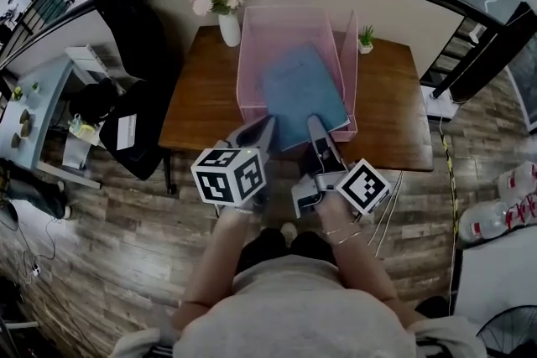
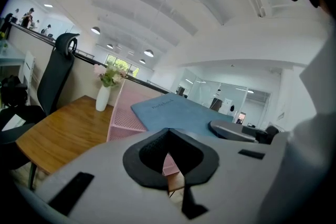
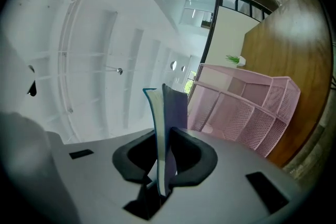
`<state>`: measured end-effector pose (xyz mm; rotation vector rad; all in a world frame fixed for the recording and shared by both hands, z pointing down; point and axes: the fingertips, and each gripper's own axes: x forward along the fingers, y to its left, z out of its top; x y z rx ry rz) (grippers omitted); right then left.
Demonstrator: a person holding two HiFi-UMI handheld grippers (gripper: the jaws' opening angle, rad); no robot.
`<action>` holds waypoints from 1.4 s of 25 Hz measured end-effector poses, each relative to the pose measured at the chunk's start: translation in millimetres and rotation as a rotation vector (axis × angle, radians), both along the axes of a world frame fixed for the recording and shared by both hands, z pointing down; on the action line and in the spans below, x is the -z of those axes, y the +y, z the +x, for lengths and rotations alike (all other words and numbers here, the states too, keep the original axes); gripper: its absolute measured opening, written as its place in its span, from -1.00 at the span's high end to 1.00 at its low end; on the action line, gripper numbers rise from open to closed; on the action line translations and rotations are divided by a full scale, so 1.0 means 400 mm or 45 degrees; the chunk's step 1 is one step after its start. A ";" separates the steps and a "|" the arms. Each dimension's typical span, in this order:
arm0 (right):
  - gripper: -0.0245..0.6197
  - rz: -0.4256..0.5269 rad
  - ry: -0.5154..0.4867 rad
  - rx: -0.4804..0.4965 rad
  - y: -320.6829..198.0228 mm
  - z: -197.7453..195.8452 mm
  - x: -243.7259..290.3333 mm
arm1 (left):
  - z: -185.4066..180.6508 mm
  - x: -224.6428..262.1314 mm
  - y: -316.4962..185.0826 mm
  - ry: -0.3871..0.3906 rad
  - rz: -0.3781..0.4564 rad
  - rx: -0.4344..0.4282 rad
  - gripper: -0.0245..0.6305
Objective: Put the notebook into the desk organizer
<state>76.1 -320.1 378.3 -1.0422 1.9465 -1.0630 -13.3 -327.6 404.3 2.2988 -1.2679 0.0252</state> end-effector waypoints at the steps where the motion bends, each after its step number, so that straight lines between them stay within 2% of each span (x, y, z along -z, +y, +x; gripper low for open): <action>1: 0.73 -0.010 -0.003 -0.009 0.001 -0.001 -0.006 | -0.004 -0.001 0.002 0.002 -0.004 -0.004 0.89; 6: 0.74 -0.086 -0.077 -0.046 0.006 -0.005 -0.045 | -0.018 -0.015 0.012 -0.001 -0.029 -0.020 0.89; 17: 0.71 -0.200 -0.127 -0.104 0.010 -0.021 -0.109 | -0.044 -0.029 0.009 0.024 -0.046 -0.034 0.89; 27: 0.72 -0.220 -0.128 -0.124 -0.006 -0.031 -0.123 | -0.055 -0.031 -0.015 0.007 -0.035 -0.018 0.89; 35: 0.72 -0.217 -0.148 -0.096 -0.041 -0.038 -0.123 | -0.060 -0.031 -0.049 0.028 -0.024 0.000 0.89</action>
